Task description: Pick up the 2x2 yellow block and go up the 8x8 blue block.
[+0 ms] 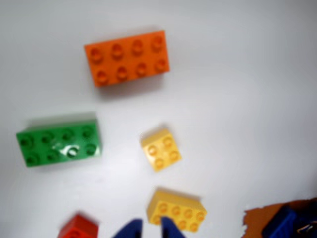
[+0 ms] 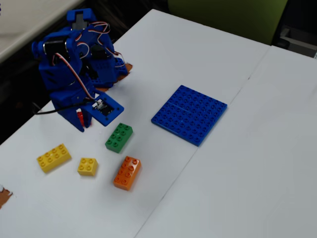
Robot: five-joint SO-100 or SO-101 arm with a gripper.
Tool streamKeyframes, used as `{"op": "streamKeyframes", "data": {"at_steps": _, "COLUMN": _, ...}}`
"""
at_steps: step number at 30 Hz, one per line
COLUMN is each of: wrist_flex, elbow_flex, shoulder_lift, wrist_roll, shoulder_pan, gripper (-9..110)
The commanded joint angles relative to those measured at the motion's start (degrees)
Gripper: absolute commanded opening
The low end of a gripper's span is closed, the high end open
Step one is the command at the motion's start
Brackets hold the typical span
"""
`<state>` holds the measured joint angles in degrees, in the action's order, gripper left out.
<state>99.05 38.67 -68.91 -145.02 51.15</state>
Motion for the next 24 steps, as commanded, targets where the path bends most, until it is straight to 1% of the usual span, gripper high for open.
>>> {"op": "streamKeyframes", "data": {"at_steps": 1, "wrist_flex": -0.9, "elbow_flex": -6.3, "shoulder_lift": 2.8, "wrist_roll": -3.9, "shoulder_pan": 1.6, "gripper": 5}}
{"op": "streamKeyframes", "data": {"at_steps": 8, "wrist_flex": -5.3, "elbow_flex": -8.0, "shoulder_lift": 7.7, "wrist_roll": -13.7, "shoulder_pan": 2.5, "gripper": 7}}
{"op": "streamKeyframes", "data": {"at_steps": 15, "wrist_flex": -5.4, "elbow_flex": -14.0, "shoulder_lift": 13.4, "wrist_roll": -22.1, "shoulder_pan": 3.9, "gripper": 10}}
{"op": "streamKeyframes", "data": {"at_steps": 19, "wrist_flex": -6.2, "elbow_flex": -14.2, "shoulder_lift": 15.2, "wrist_roll": -25.4, "shoulder_pan": 4.1, "gripper": 12}}
{"op": "streamKeyframes", "data": {"at_steps": 24, "wrist_flex": -8.7, "elbow_flex": -14.7, "shoulder_lift": 18.5, "wrist_roll": -26.6, "shoulder_pan": 3.6, "gripper": 14}}
